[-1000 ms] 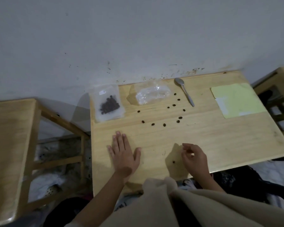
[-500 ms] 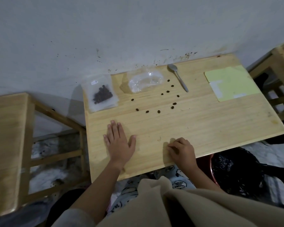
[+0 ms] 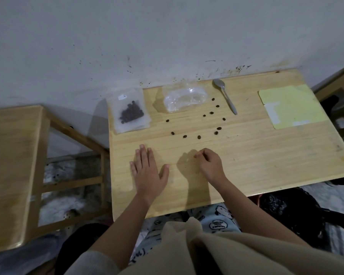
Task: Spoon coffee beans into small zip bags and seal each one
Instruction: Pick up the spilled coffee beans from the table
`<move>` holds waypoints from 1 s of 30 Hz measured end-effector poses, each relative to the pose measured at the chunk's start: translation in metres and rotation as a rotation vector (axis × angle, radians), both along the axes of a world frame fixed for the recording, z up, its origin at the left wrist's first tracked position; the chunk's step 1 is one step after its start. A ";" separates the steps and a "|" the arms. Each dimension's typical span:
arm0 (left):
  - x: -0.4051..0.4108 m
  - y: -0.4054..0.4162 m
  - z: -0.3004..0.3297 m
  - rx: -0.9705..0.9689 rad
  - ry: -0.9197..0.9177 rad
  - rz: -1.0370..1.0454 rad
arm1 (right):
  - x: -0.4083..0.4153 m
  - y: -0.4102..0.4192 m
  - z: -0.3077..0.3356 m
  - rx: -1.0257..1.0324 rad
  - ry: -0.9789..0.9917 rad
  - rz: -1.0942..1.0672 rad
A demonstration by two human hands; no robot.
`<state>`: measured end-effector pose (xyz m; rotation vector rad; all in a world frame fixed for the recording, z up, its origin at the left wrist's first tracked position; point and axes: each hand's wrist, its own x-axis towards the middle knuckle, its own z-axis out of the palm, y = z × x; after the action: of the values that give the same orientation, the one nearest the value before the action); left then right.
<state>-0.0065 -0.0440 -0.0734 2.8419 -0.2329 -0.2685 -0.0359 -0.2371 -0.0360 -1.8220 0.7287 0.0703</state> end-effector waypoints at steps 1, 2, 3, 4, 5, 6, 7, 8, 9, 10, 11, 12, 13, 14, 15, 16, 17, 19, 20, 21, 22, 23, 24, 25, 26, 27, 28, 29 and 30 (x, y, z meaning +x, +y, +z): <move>0.000 0.000 0.000 -0.001 -0.005 0.003 | 0.006 0.000 0.000 -0.128 -0.020 0.041; 0.000 0.000 0.000 -0.002 -0.008 0.006 | 0.012 -0.001 -0.001 -0.233 -0.043 0.057; 0.000 0.000 0.000 -0.002 -0.009 0.007 | 0.018 -0.002 -0.002 -0.309 -0.065 0.059; 0.000 0.000 0.000 0.000 -0.008 0.008 | 0.024 -0.005 -0.003 -0.366 -0.068 0.057; 0.000 0.000 0.000 0.004 -0.007 0.008 | 0.030 -0.008 -0.005 -0.404 -0.048 0.056; 0.001 -0.001 0.000 0.008 -0.006 0.008 | 0.036 -0.011 -0.006 -0.429 -0.012 0.060; 0.002 -0.001 0.001 0.010 -0.004 0.009 | 0.042 -0.014 -0.007 -0.447 0.028 0.070; 0.002 -0.001 0.001 0.008 0.000 0.012 | 0.046 -0.016 -0.009 -0.468 0.057 0.085; 0.003 -0.001 0.001 0.003 0.004 0.015 | 0.050 -0.017 -0.010 -0.486 0.067 0.100; 0.003 -0.001 0.001 -0.005 0.008 0.017 | 0.052 -0.018 -0.011 -0.499 0.065 0.113; 0.003 -0.001 0.002 -0.012 0.012 0.016 | 0.054 -0.019 -0.012 -0.510 0.057 0.117; 0.003 -0.001 0.002 -0.014 0.013 0.015 | 0.056 -0.020 -0.014 -0.522 0.057 0.115; 0.003 -0.001 0.002 -0.015 0.014 0.014 | 0.057 -0.021 -0.015 -0.532 0.064 0.110; 0.003 -0.002 0.002 -0.016 0.017 0.015 | 0.057 -0.022 -0.016 -0.539 0.077 0.102; 0.003 -0.002 0.003 -0.018 0.020 0.018 | 0.057 -0.024 -0.016 -0.544 0.086 0.091; 0.004 -0.002 0.003 -0.018 0.020 0.019 | 0.056 -0.026 -0.017 -0.549 0.091 0.079; 0.004 -0.002 0.003 -0.017 0.019 0.018 | 0.055 -0.027 -0.017 -0.555 0.090 0.077; 0.005 -0.002 0.004 -0.019 0.020 0.013 | 0.052 -0.029 -0.018 -0.574 0.091 0.100; 0.005 -0.002 0.003 -0.024 0.022 0.012 | 0.051 -0.029 -0.018 -0.580 0.093 0.116; 0.005 -0.002 0.003 -0.028 0.022 0.014 | 0.051 -0.029 -0.019 -0.583 0.097 0.129; 0.005 -0.002 0.003 -0.030 0.023 0.015 | 0.051 -0.029 -0.019 -0.584 0.106 0.139; 0.005 -0.002 0.003 -0.032 0.023 0.018 | 0.052 -0.028 -0.019 -0.584 0.111 0.147; 0.005 -0.002 0.003 -0.032 0.021 0.020 | 0.052 -0.028 -0.019 -0.584 0.105 0.152; 0.005 -0.002 0.003 -0.033 0.020 0.022 | 0.052 -0.027 -0.018 -0.576 0.082 0.154; 0.004 -0.002 0.003 -0.033 0.021 0.023 | 0.051 -0.027 -0.016 -0.546 0.040 0.145; 0.004 -0.002 0.003 -0.033 0.024 0.025 | 0.050 -0.025 -0.013 -0.489 -0.011 0.122; 0.005 -0.002 0.003 -0.031 0.031 0.026 | 0.048 -0.024 -0.010 -0.420 -0.057 0.091; 0.005 -0.002 0.003 -0.027 0.038 0.027 | 0.047 -0.022 -0.009 -0.359 -0.089 0.063; 0.005 -0.002 0.004 -0.022 0.045 0.027 | 0.046 -0.019 -0.007 -0.305 -0.107 0.039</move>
<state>-0.0015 -0.0464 -0.0698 2.8113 -0.1865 -0.3218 0.0101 -0.2561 -0.0430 -2.1124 0.6551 -0.1179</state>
